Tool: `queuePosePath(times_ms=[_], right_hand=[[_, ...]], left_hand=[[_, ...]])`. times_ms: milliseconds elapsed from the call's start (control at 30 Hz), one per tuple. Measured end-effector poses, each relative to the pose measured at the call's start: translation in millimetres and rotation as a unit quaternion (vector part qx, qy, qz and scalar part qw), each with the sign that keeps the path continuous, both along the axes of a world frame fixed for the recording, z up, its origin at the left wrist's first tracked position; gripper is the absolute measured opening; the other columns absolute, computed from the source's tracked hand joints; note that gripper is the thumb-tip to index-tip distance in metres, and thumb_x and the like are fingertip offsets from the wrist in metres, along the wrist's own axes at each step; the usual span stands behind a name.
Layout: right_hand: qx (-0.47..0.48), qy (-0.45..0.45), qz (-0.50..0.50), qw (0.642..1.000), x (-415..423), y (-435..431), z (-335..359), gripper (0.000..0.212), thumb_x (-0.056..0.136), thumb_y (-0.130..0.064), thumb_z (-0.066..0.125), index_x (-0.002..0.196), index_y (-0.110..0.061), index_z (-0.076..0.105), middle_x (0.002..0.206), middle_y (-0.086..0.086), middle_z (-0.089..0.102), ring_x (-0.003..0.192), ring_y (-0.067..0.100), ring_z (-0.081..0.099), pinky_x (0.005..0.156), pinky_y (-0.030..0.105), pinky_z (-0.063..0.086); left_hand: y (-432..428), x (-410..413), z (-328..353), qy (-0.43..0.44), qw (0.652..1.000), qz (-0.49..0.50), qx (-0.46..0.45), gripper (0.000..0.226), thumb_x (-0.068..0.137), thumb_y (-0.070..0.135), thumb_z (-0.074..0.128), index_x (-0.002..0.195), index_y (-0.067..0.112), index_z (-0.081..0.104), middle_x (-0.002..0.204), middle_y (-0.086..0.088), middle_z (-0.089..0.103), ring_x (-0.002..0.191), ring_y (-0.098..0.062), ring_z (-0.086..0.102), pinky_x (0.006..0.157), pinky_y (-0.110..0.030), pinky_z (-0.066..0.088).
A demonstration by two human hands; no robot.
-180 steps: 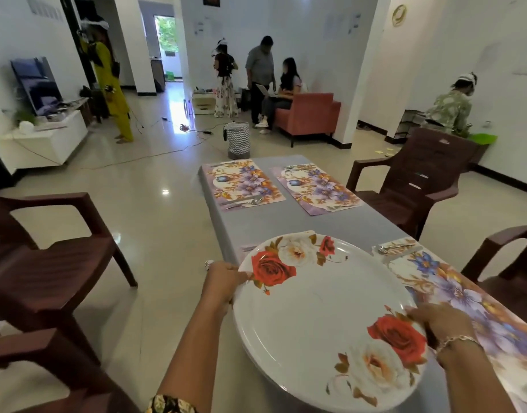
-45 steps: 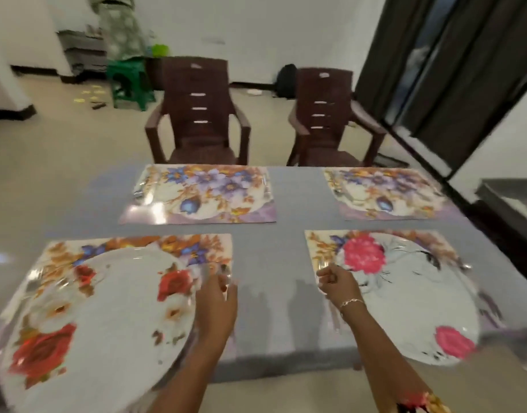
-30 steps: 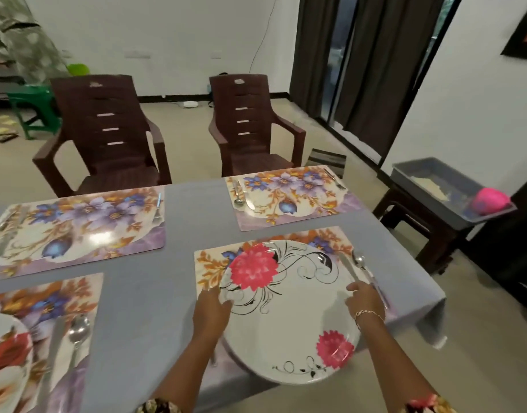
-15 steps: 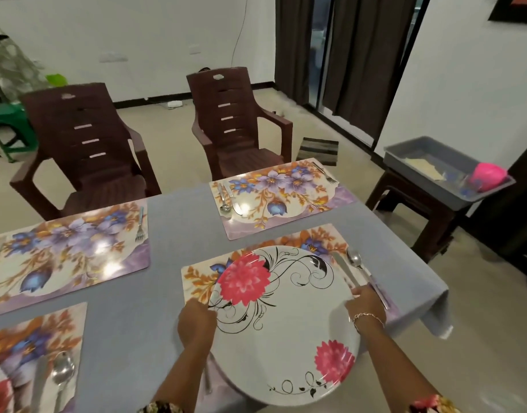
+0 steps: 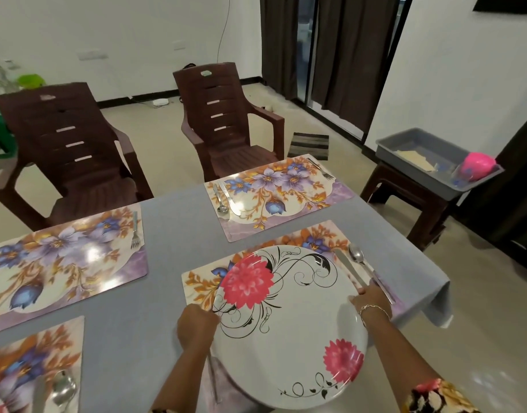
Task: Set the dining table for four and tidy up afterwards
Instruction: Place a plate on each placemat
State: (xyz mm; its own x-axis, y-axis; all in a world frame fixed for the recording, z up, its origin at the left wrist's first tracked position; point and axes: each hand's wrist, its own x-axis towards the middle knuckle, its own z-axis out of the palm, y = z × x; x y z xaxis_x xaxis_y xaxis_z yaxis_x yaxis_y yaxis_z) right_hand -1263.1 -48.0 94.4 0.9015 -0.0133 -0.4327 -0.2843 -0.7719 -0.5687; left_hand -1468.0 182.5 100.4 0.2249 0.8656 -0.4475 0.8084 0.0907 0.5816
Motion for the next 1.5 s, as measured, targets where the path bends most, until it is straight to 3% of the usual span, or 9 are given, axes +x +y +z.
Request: queuePosePath(times_ms=[100,167,333,467,567,633,800,1033,1500], right_hand=[[-0.007,0.016,0.002,1.0,2.7,1.2,-0.4,0.06,0.084,-0.006,0.062,0.137,-0.001,0.034,0.118,0.021,0.06,0.111,0.035,0.056,0.09,0.037,0.042],[-0.008,0.026,0.003,1.0,4.4,2.5,0.3,0.058,0.085,-0.007,0.06,0.136,0.0,0.034,0.118,0.02,0.06,0.112,0.034,0.055,0.092,0.036,0.043],[-0.005,0.002,-0.009,1.0,15.0,4.7,11.4,0.02,0.086,-0.007,0.058,0.103,0.004,0.059,0.093,0.017,0.061,0.089,0.031,0.057,0.078,0.034,0.044],[0.054,-0.036,-0.029,0.997,21.6,-3.4,24.0,0.005,0.084,-0.003,0.058,0.084,0.001,0.058,0.077,0.015,0.055,0.076,0.029,0.052,0.072,0.035,0.042],[0.093,-0.055,-0.044,0.993,30.5,-21.6,30.5,0.025,0.085,-0.003,0.057,0.06,-0.005,0.054,0.067,0.013,0.055,0.071,0.028,0.051,0.071,0.034,0.042],[0.103,-0.068,-0.066,0.99,39.4,-39.1,36.0,0.035,0.086,-0.002,0.057,0.053,-0.011,0.046,0.058,0.007,0.047,0.07,0.026,0.046,0.071,0.032,0.037],[0.133,-0.099,-0.152,0.974,71.3,-103.3,43.8,0.036,0.082,0.001,0.059,0.053,-0.013,0.042,0.057,0.007,0.043,0.065,0.022,0.041,0.064,0.029,0.032],[0.171,-0.108,-0.2,0.959,144.5,-231.0,68.4,0.027,0.066,0.011,0.07,0.068,-0.012,0.056,0.076,0.012,0.061,0.074,0.027,0.057,0.076,0.039,0.048],[0.247,-0.14,-0.265,0.922,341.3,-367.6,107.5,0.022,0.075,0.014,0.061,0.092,0.001,0.064,0.085,0.012,0.061,0.08,0.029,0.058,0.083,0.041,0.049]], left_hand=[[5.4,-1.9,-3.9,-0.03,0.998,0.016,-0.045,0.016,0.071,0.005,0.073,0.076,-0.001,0.058,0.07,-0.016,0.061,0.065,-0.032,0.061,0.062,-0.032,0.047],[7.2,-3.3,-5.2,-0.053,0.996,0.028,-0.066,0.015,0.072,0.0,0.07,0.07,-0.001,0.054,0.06,-0.013,0.054,0.054,-0.028,0.053,0.06,-0.032,0.044],[14.4,-0.4,4.5,-0.143,0.983,0.037,-0.111,0.019,0.074,-0.003,0.067,0.062,0.002,0.053,0.052,-0.009,0.047,0.044,-0.022,0.041,0.052,-0.027,0.035],[17.8,14.7,28.8,-0.196,0.974,0.001,-0.111,0.017,0.057,0.016,0.071,0.056,0.008,0.057,0.055,-0.012,0.053,0.054,-0.026,0.051,0.06,-0.033,0.042],[14.6,36.6,43.6,-0.22,0.969,-0.051,-0.101,0.035,0.06,0.014,0.069,0.035,0.015,0.045,0.037,0.001,0.04,0.048,-0.021,0.037,0.06,-0.035,0.034],[6.0,56.4,52.3,-0.23,0.966,-0.08,-0.086,0.037,0.073,0.006,0.07,0.044,0.013,0.048,0.038,0.002,0.039,0.05,-0.02,0.036,0.061,-0.035,0.032],[-42.9,125.8,68.7,-0.273,0.947,-0.138,-0.096,0.023,0.084,-0.001,0.062,0.066,0.007,0.051,0.054,-0.004,0.045,0.047,-0.016,0.038,0.048,-0.019,0.03],[-157.2,246.4,69.0,-0.284,0.931,-0.174,-0.152,0.033,0.084,-0.01,0.059,0.06,0.005,0.042,0.034,0.004,0.038,0.023,-0.005,0.031,0.027,-0.008,0.022],[-278.0,477.4,66.7,-0.313,0.917,-0.201,-0.145,0.034,0.082,-0.004,0.064,0.055,0.007,0.046,0.038,0.0,0.041,0.033,-0.011,0.032,0.041,-0.016,0.025]])
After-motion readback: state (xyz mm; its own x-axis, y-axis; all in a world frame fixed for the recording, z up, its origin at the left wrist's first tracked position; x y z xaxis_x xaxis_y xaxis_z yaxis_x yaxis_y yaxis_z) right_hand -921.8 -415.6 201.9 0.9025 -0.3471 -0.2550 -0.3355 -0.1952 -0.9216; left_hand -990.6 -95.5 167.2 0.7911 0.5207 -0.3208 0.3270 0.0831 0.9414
